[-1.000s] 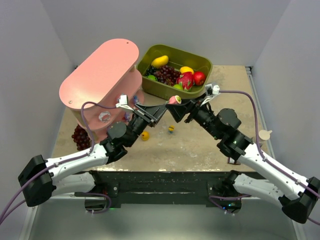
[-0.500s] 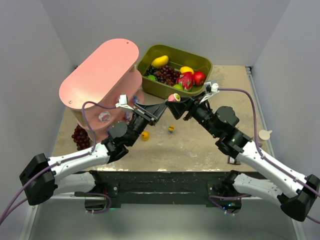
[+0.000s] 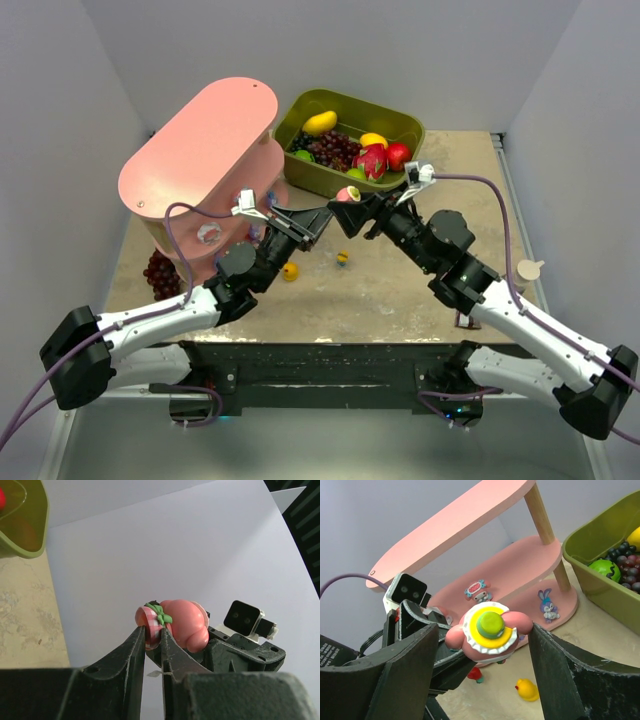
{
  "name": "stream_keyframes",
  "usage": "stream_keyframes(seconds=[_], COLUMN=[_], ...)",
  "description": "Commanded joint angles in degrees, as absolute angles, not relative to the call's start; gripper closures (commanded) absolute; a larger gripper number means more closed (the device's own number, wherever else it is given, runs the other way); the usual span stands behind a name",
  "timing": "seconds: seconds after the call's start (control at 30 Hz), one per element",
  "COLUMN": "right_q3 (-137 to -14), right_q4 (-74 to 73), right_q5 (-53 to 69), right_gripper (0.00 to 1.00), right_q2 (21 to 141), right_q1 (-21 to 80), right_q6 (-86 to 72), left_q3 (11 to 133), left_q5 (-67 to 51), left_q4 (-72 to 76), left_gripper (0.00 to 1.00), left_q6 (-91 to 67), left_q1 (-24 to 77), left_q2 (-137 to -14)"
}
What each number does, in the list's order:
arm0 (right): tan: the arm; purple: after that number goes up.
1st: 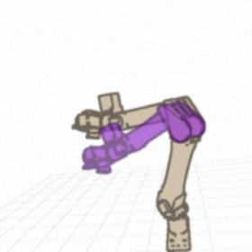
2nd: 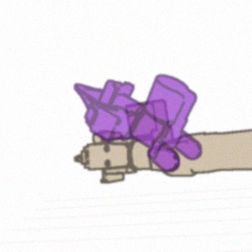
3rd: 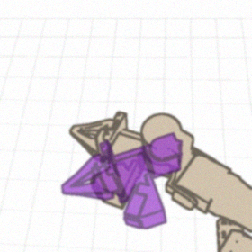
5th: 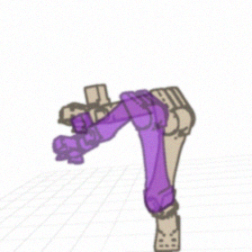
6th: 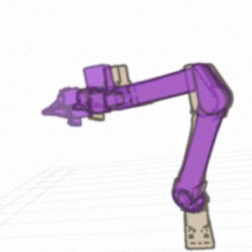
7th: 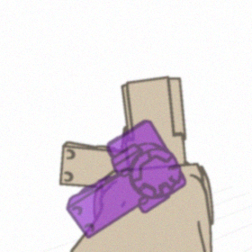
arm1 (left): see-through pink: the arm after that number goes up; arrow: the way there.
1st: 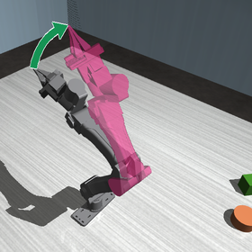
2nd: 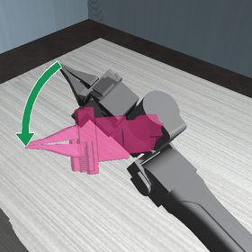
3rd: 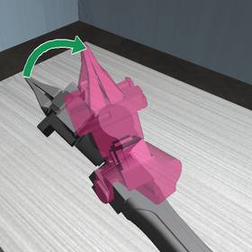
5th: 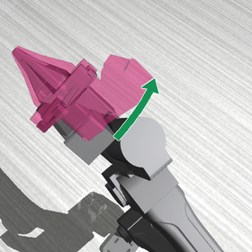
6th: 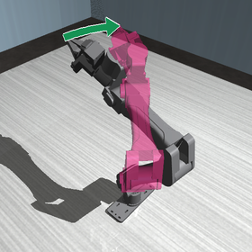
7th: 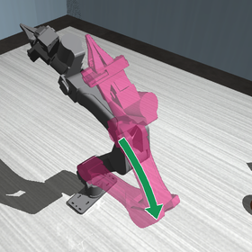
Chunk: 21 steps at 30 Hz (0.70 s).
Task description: Place and organize the plastic toys onto the shelf
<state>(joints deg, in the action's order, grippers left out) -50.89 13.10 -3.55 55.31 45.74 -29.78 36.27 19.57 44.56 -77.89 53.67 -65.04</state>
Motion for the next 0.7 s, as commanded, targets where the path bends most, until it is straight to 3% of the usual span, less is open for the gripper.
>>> stream_keyframes(seconds=[0.0,0.23,0.37,0.57,0.6,0.67], right_q3=[-53.8,-54.6,-55.3,-56.2,-56.2,-56.8], right_q4=[14.7,13.4,12.7,11.7,11.6,11.0], right_q5=[-3.1,-5.1,-6.1,-7.8,-8.0,-8.8], right_gripper=[0.27,0.44,0.66,0.76,0.77,0.78], right_q2=[56.2,57.7,58.3,58.6,58.7,58.9], right_q1=[46.5,46.9,46.9,47.0,46.9,47.0], right_q6=[-29.0,-28.2,-27.9,-27.9,-28.0,-28.3], left_q3=[38.0,38.0,37.6,37.2,37.1,37.0], left_q5=[22.2,22.3,22.4,23.3,23.3,23.4], left_q4=[46.8,46.5,46.1,44.3,43.8,43.2], left_gripper=[1.0,1.0,0.94,0.92,0.89,0.69], left_q6=[-78.0,-77.6,-77.3,-76.6,-76.4,-76.1], left_q1=[53.3,53.3,53.3,53.3,53.3,53.3], left_q2=[-65.3,-65.1,-64.5,-62.8,-62.5,-61.9])
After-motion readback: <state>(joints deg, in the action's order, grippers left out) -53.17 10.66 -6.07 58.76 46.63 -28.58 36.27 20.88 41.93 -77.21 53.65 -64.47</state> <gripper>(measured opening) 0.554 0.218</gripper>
